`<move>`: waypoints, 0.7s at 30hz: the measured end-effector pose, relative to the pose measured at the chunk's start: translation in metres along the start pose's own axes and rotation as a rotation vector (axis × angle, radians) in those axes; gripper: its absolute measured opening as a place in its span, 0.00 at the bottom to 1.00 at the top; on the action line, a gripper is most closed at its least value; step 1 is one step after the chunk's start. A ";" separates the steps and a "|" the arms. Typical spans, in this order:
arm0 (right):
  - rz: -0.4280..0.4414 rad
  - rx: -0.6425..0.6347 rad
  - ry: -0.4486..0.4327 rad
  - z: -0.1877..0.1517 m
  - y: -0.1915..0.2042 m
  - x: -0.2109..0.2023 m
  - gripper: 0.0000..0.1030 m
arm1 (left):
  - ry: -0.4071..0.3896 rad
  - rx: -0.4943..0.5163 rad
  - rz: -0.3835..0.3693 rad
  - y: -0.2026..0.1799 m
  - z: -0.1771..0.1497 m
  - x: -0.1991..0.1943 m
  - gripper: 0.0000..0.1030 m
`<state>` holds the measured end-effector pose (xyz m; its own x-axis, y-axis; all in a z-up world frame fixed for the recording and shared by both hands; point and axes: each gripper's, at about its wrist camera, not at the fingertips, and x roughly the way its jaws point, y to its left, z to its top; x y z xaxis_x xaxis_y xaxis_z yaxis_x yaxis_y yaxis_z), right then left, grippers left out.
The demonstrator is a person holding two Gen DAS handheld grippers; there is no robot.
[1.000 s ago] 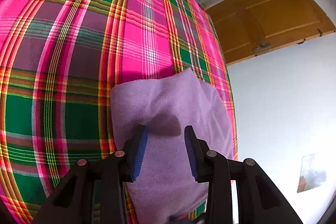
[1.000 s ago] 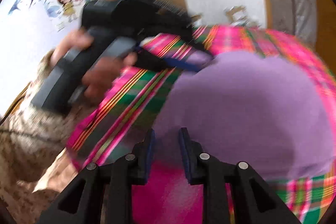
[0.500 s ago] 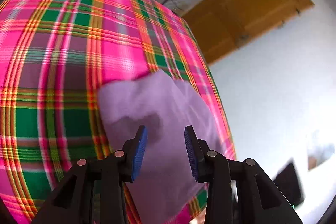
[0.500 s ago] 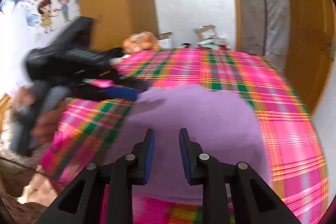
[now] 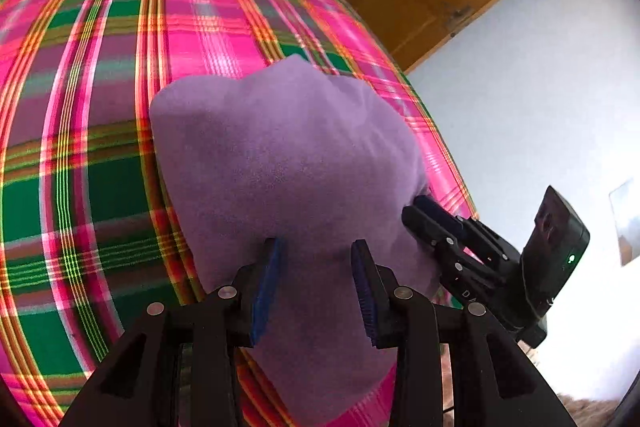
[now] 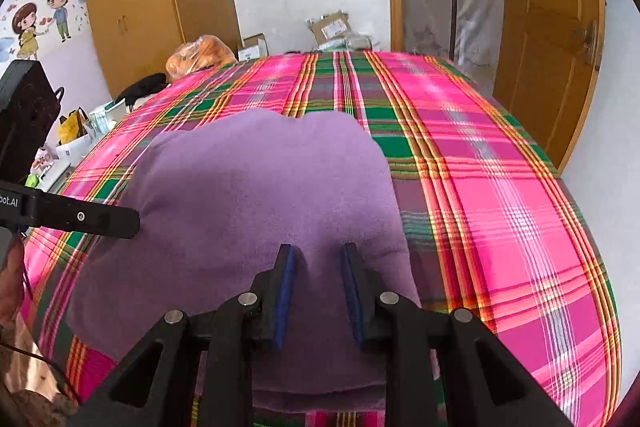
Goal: Fold clothes
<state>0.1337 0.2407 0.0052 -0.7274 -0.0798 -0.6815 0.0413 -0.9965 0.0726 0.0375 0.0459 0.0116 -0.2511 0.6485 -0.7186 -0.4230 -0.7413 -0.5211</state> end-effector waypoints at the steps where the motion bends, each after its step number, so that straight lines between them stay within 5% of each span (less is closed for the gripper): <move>1: 0.004 0.004 -0.003 -0.001 -0.001 0.000 0.25 | -0.007 0.030 0.015 -0.002 -0.001 0.001 0.37; 10: 0.029 -0.042 0.051 0.014 -0.002 -0.005 0.23 | -0.021 0.023 0.009 -0.002 0.007 -0.001 0.37; 13: 0.042 -0.061 -0.014 0.029 -0.004 -0.015 0.23 | -0.025 0.029 0.016 -0.008 0.016 -0.002 0.37; 21: 0.048 -0.077 0.058 0.051 -0.014 0.025 0.23 | -0.023 0.033 0.036 -0.015 0.036 0.009 0.36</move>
<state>0.0794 0.2540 0.0243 -0.6825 -0.1264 -0.7199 0.1293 -0.9903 0.0513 0.0101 0.0689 0.0300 -0.2863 0.6252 -0.7261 -0.4419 -0.7585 -0.4789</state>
